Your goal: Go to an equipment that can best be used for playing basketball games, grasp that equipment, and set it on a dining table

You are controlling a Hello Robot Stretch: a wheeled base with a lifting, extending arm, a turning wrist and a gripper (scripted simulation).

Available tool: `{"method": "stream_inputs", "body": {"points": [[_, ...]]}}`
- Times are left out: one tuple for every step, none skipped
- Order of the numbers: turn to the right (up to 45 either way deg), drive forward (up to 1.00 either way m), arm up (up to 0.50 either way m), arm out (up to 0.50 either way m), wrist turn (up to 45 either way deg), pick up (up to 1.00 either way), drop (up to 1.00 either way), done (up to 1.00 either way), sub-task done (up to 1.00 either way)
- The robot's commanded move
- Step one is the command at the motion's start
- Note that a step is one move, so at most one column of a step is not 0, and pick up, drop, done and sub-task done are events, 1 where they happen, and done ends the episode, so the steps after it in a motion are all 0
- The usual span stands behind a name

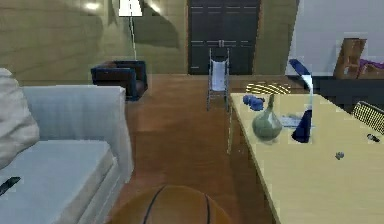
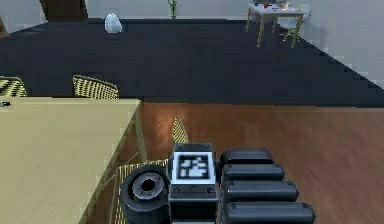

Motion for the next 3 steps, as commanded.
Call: {"method": "stream_inputs", "body": {"points": [[0.0,1.0,0.0,0.0,0.0,0.0,0.0,0.0,0.0],[6.0,0.0,0.0,0.0,0.0,0.0,0.0,0.0,0.0],[0.0,0.2,0.0,0.0,0.0,0.0,0.0,0.0,0.0]]}}
